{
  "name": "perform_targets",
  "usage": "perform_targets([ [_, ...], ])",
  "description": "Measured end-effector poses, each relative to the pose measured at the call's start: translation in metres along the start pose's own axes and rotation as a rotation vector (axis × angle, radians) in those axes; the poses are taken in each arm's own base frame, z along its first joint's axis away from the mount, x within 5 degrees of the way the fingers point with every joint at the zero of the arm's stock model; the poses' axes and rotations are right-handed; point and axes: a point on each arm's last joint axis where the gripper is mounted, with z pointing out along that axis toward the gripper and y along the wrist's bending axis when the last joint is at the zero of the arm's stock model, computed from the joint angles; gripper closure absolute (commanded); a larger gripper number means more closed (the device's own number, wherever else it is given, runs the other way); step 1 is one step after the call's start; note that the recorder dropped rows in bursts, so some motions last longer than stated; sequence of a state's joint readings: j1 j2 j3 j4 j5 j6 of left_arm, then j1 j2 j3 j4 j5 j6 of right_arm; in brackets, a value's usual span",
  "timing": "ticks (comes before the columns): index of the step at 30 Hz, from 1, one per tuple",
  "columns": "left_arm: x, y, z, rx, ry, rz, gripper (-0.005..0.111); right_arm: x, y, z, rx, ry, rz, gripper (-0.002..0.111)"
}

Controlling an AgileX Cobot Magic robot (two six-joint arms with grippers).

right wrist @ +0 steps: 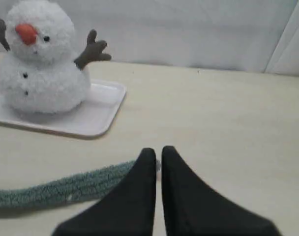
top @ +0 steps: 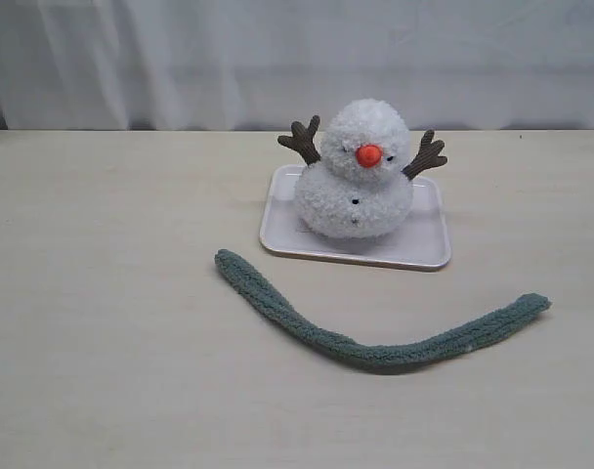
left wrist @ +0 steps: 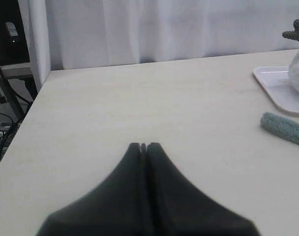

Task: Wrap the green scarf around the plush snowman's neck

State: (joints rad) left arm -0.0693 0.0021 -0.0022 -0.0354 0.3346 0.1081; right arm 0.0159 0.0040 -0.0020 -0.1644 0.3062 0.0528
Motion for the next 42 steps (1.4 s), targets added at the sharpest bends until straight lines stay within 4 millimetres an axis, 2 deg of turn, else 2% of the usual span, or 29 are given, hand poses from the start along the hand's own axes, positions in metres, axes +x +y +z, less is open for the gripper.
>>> perform_targets([
  [11,0.000,0.000,0.000,0.000,0.000,0.000,0.107,-0.036,0.002,-0.008,-0.022,-0.410,0.001,0.104],
  [18,0.000,0.000,0.000,0.000,0.000,0.000,0.107,-0.060,0.003,-0.023,-0.044,-0.726,0.013,0.104],
  [23,0.000,0.000,0.000,0.000,0.000,0.000,0.107,-0.070,0.003,-0.032,-0.122,-0.864,0.181,0.104],
  [27,0.000,0.000,0.000,0.000,0.000,0.000,0.107,-0.074,0.001,-0.032,-0.169,-0.806,0.329,0.104],
  [32,0.000,0.000,0.000,0.000,0.000,0.000,0.107,-0.103,-0.006,-0.046,-0.151,-0.718,0.394,0.104],
  [37,0.000,0.000,0.000,0.000,0.000,0.000,0.107,-0.137,-0.013,-0.067,-0.120,-0.668,0.413,0.104],
  [39,0.000,0.000,0.000,0.000,0.000,0.000,0.107,-0.150,-0.016,-0.069,-0.089,-0.594,0.394,0.104],
  [42,0.000,0.000,0.000,0.000,0.000,0.000,0.107,-0.166,-0.019,-0.060,-0.035,-0.429,0.326,0.104],
])
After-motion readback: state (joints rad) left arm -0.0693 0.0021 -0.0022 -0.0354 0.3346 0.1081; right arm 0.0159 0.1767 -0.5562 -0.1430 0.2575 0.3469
